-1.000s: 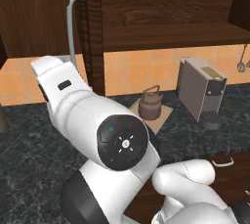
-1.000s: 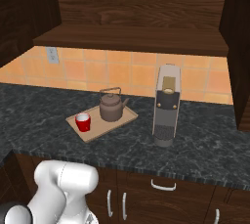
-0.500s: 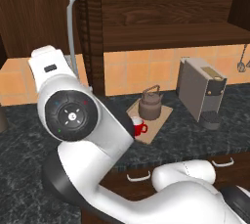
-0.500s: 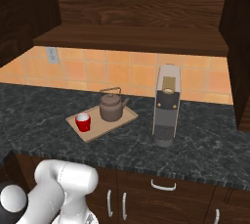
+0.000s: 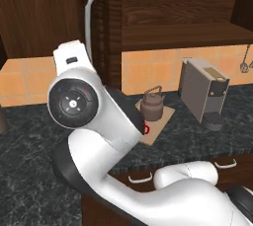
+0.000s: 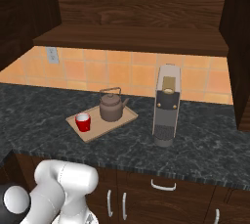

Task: Pick the kettle from the counter and place it on the tray. Then pick the mug from the cabinet and place it on the tray. Then close the cabinet doors.

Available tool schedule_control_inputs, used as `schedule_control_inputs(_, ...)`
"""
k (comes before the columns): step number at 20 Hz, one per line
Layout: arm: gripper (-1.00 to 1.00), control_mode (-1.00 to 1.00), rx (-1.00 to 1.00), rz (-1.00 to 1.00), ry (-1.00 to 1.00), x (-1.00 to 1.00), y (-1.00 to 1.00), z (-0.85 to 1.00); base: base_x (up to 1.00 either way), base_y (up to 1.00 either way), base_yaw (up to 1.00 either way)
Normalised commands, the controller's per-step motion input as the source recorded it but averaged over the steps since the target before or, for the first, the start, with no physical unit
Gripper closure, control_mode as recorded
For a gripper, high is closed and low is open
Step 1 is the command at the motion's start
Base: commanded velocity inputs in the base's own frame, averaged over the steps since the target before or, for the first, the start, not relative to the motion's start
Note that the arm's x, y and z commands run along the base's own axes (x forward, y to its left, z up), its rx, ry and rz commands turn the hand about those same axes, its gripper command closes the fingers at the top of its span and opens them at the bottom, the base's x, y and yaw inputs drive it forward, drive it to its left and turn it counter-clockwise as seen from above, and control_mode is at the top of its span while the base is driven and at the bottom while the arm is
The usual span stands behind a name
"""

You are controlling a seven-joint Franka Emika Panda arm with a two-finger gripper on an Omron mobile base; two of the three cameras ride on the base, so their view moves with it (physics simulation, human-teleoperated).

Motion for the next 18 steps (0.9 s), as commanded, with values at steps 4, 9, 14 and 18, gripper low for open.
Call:
schedule_control_inputs(4, -1.0, -1.0, 0.0, -0.21, 0.0, 0.17, -0.79, -0.01, 0.0, 0.0, 0.0)
schedule_control_inputs(9, -1.0, -1.0, 0.0, -0.25, 0.0, 0.28, -0.87, -0.06, 0.0, 0.0, 0.0)
schedule_control_inputs(14, -1.0, -1.0, 0.0, -0.17, 0.0, 0.45, -0.83, -0.09, 0.0, 0.0, 0.0)
schedule_control_inputs(18, -1.0, -1.0, 0.0, -0.13, 0.0, 0.58, -0.79, -0.1, 0.0, 0.0, 0.0)
